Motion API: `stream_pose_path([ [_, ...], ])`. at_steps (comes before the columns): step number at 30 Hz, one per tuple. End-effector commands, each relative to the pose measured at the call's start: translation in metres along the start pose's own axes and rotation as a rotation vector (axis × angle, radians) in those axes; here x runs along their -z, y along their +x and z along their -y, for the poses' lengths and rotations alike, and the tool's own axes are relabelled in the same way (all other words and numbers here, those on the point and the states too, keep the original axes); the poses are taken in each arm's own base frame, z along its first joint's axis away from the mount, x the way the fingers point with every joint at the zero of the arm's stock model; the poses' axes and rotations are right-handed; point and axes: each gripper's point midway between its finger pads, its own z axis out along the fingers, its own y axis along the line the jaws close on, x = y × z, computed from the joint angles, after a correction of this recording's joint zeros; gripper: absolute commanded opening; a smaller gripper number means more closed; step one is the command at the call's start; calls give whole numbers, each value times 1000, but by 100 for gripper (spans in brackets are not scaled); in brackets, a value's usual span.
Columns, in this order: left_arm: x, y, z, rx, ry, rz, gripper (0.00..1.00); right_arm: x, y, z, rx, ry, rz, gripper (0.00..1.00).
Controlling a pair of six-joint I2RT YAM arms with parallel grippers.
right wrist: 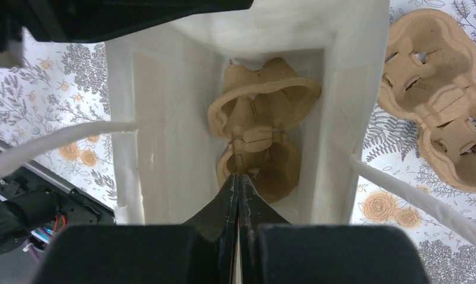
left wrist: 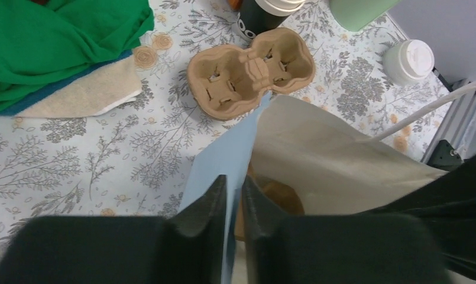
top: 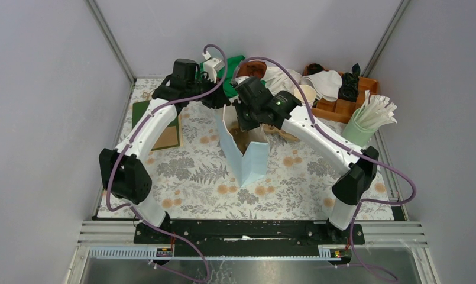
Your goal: Pack the takeout coffee
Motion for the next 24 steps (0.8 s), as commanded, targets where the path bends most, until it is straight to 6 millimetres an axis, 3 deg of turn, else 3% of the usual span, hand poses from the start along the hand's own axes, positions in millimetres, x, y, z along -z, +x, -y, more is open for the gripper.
stream_pose_path([
  [1, 10, -26, 19, -115, 20, 55, 13, -9, 2, 1, 64, -17, 10, 1],
  [3, 12, -25, 25, -114, 17, 57, 0, -8, 10, 4, 82, -15, 7, 4],
  [11, 21, -27, 42, -84, 14, 98, 0, -15, 46, 15, 151, 21, -12, 14],
  [17, 34, -30, 54, -45, 18, 157, 0, -10, 55, 22, 184, 33, -18, 20],
  [20, 40, -31, 61, -25, 33, 172, 0, -6, 55, 18, 205, 22, -14, 20],
  [24, 42, -25, 69, 12, 65, 167, 0, 2, 34, 8, 208, 2, 30, 16],
])
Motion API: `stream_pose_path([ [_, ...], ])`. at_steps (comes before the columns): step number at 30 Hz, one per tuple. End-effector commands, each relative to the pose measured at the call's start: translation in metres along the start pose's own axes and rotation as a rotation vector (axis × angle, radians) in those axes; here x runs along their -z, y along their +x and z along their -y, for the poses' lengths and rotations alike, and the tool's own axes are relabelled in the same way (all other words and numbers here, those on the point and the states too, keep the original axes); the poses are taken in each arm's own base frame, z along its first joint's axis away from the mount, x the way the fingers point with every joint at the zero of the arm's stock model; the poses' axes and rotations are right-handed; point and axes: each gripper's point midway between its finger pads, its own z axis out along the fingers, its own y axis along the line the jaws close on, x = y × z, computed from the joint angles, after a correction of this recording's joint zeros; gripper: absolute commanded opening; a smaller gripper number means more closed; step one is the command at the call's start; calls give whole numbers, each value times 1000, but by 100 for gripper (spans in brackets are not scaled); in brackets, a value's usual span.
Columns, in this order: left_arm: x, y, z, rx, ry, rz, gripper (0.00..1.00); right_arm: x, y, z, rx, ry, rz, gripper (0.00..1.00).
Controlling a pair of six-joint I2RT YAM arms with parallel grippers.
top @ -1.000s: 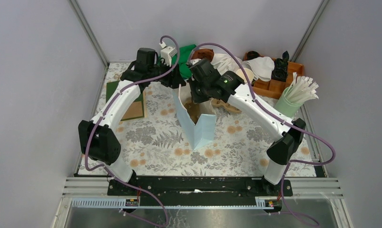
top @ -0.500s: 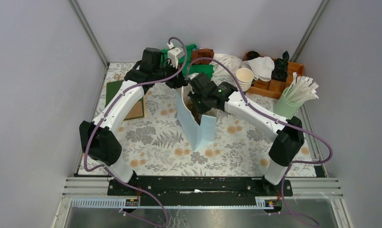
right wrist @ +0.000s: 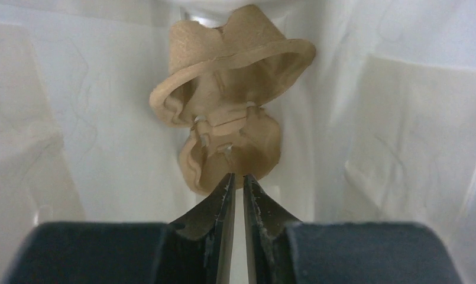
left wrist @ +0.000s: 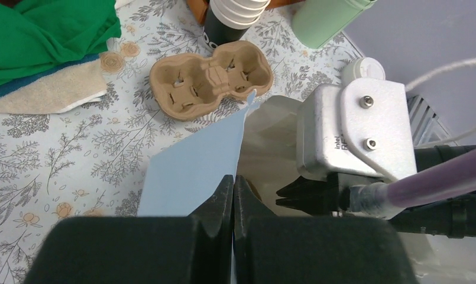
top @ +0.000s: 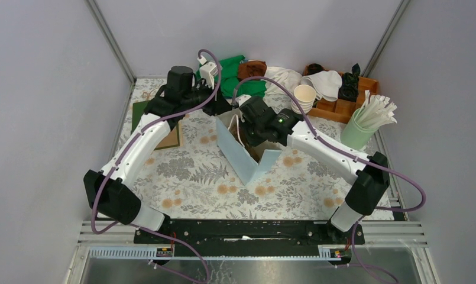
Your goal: Pack the takeout coffee
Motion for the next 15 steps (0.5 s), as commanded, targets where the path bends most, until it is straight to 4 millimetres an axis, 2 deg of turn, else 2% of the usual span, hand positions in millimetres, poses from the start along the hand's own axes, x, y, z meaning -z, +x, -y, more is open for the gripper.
stream_pose_path([
  [1, 11, -21, 19, -5, 45, 98, 0, 19, -32, -9, 33, -18, 88, 13],
  [3, 10, -16, 19, 10, 49, 94, 0, 18, -38, -11, 44, -11, 96, 0],
  [6, 8, -9, 18, 32, 53, 89, 0, 16, -33, -15, 71, -4, 86, 0],
  [15, 3, -3, 10, 66, 24, 103, 0, 6, 2, -16, 133, 38, 19, 0],
])
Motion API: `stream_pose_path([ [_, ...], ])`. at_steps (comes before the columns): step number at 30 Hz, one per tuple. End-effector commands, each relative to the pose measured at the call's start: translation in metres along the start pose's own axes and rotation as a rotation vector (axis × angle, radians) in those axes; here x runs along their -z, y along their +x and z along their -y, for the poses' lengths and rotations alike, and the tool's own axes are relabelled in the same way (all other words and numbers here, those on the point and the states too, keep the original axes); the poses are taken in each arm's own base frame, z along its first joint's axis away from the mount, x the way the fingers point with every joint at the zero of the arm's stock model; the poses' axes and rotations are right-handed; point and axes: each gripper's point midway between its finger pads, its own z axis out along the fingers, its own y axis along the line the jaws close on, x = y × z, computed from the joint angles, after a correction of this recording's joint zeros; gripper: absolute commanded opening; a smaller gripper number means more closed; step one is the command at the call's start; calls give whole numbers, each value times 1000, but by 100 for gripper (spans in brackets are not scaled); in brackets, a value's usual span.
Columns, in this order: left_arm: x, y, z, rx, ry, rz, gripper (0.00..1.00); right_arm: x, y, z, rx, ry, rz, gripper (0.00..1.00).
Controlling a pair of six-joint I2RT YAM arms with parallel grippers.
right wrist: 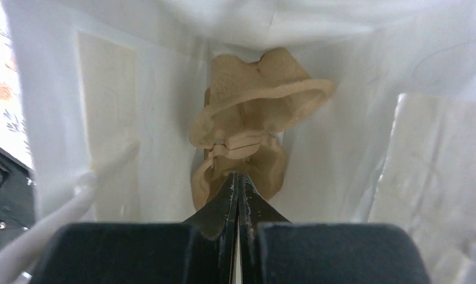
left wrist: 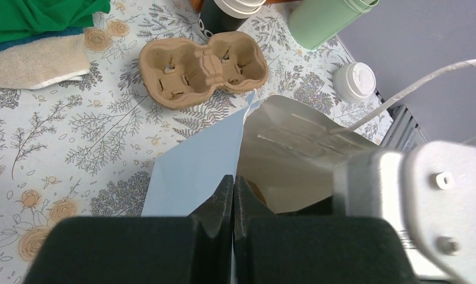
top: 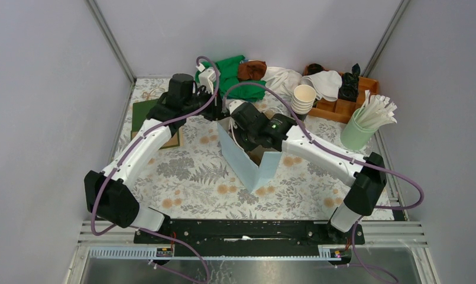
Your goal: Pack the takeout coffee
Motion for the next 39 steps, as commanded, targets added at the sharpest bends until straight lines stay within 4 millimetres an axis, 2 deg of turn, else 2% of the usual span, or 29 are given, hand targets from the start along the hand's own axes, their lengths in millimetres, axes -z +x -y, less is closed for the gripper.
stream_pose_path([
  [1, 7, -21, 11, -37, 18, 91, 0, 0, 13, 5, 29, 38, -18, 0],
  [7, 11, -16, 6, -46, -18, 75, 0, -8, 30, 4, 31, 33, -64, 0],
  [19, 19, -17, -2, -66, -74, 74, 0, -10, 59, 4, 26, 10, -144, 0],
  [27, 22, -8, -4, -67, -79, 65, 0, -19, 55, 5, -26, -35, -181, 0],
  [34, 23, -1, -3, -62, -73, 54, 0, -11, 34, 10, -65, -61, -139, 0],
  [39, 23, -3, -3, -64, -77, 60, 0, -20, 47, 12, -38, -49, -182, 0],
])
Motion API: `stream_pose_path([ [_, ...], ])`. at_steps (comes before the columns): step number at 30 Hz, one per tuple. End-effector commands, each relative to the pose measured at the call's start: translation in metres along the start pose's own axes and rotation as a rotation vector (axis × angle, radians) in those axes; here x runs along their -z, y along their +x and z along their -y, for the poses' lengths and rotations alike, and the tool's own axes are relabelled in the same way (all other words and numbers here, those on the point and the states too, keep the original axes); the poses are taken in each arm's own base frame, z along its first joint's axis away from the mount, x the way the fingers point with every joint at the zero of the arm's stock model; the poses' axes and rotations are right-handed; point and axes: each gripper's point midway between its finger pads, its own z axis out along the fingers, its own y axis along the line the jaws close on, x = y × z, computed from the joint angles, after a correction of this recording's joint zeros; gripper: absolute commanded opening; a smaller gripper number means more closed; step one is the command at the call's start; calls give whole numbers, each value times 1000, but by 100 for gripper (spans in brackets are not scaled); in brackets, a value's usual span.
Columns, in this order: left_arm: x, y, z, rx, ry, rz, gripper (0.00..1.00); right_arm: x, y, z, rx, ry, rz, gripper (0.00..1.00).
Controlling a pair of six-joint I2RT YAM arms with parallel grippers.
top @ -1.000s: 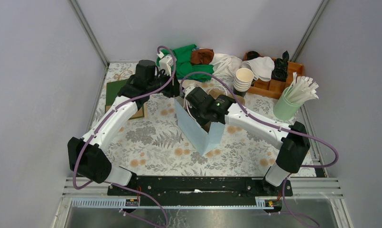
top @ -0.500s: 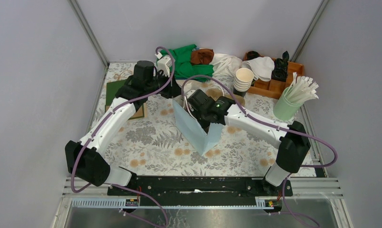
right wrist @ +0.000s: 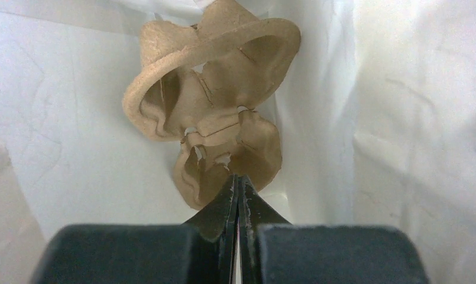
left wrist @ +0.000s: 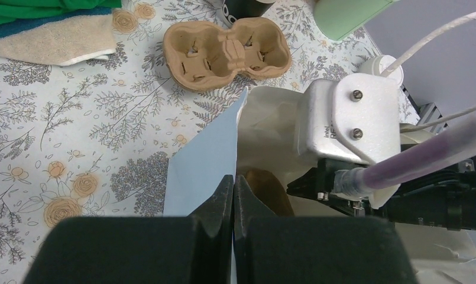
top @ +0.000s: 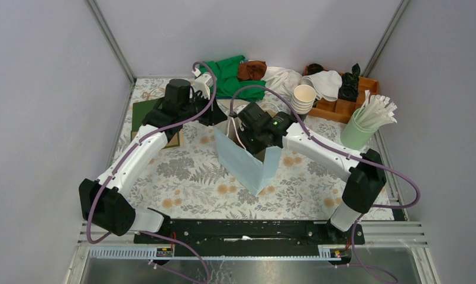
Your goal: Pack the takeout coffee
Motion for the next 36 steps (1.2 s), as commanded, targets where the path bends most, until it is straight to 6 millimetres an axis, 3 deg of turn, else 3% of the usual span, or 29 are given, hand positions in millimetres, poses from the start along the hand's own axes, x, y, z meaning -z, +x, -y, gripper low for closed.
stream_pose_path([
  [1, 10, -18, 6, -47, 3, 70, 0, -5, 6, 1, 27, -1, -34, 0],
  [15, 20, -23, -5, -49, -89, 101, 0, -37, 40, 0, 107, 63, -149, 0],
  [23, 17, -13, -5, -47, -96, 77, 0, -56, 29, 3, 110, 108, -167, 0],
  [36, 23, -15, -16, -71, -168, 88, 0, -86, 64, 11, 114, 155, -317, 0],
])
